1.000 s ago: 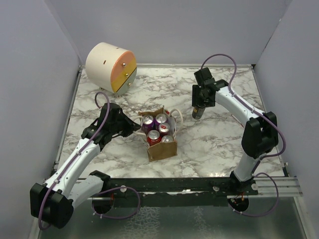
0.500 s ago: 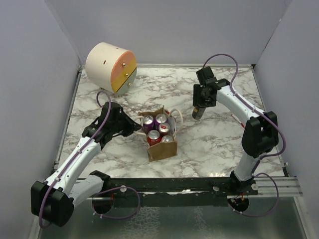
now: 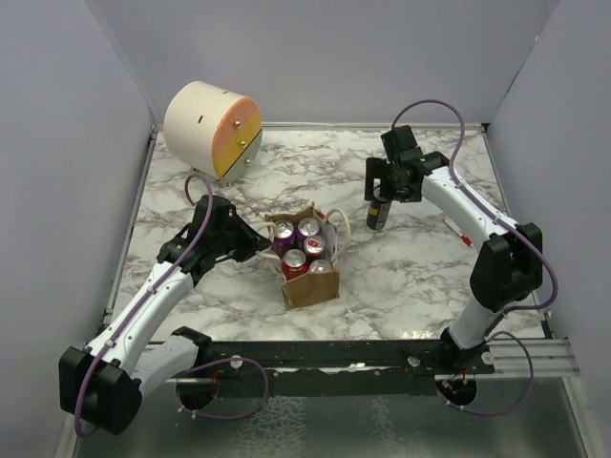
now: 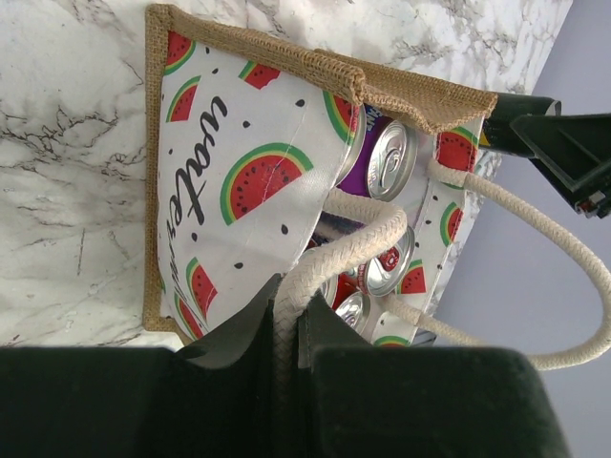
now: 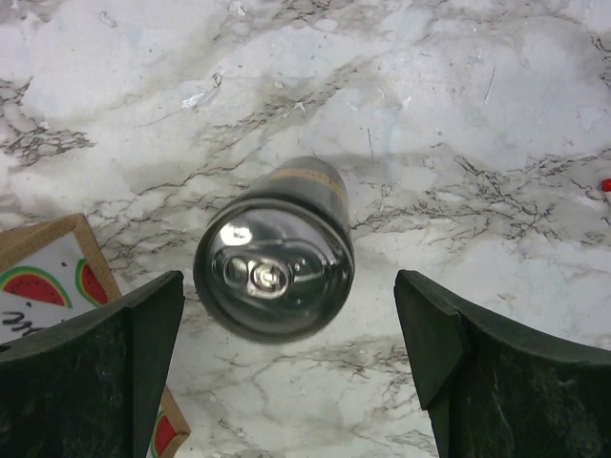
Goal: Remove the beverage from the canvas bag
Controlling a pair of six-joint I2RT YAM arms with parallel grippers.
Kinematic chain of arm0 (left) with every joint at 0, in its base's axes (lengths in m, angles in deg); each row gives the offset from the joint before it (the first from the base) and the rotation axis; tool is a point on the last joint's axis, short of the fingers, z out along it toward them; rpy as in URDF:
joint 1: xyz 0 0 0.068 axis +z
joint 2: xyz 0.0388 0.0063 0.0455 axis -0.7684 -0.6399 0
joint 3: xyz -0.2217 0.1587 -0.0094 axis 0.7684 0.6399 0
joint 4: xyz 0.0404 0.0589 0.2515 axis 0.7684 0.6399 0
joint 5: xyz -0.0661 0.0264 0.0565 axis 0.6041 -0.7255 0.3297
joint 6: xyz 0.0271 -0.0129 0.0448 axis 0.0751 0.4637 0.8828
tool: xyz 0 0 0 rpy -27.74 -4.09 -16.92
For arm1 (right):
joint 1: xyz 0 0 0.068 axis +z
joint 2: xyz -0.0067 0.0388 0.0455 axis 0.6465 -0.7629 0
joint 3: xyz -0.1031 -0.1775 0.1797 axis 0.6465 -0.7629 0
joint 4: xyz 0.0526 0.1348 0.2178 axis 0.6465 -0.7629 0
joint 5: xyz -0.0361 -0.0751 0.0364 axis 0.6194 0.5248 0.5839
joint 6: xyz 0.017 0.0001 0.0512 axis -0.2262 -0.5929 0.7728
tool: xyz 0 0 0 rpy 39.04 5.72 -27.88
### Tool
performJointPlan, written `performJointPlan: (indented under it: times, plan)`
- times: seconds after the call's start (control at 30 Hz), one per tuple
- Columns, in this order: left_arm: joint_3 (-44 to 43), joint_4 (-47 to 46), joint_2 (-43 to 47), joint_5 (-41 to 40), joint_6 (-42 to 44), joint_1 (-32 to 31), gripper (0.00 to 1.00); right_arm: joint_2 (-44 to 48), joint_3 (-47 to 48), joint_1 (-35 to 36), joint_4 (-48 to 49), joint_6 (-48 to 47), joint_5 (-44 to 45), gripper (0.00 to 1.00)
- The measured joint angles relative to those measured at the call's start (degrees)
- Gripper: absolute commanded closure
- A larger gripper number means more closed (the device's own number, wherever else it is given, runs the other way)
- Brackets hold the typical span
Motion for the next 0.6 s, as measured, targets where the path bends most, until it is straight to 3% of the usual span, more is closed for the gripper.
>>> performJointPlan:
  times: [0.3,0.6]
  plan:
    - [0.0,0.5,1.3,-0.2,-0.9,0.0,1.0,8.5,-4.6,0.0,0.6,-1.6,-1.9,0.09]
    - [0.0,0.9,4.5,-1.0,-2.4,0.0,1.0,12.9,6.2,9.7,0.7,-2.9,-7.0,0.14]
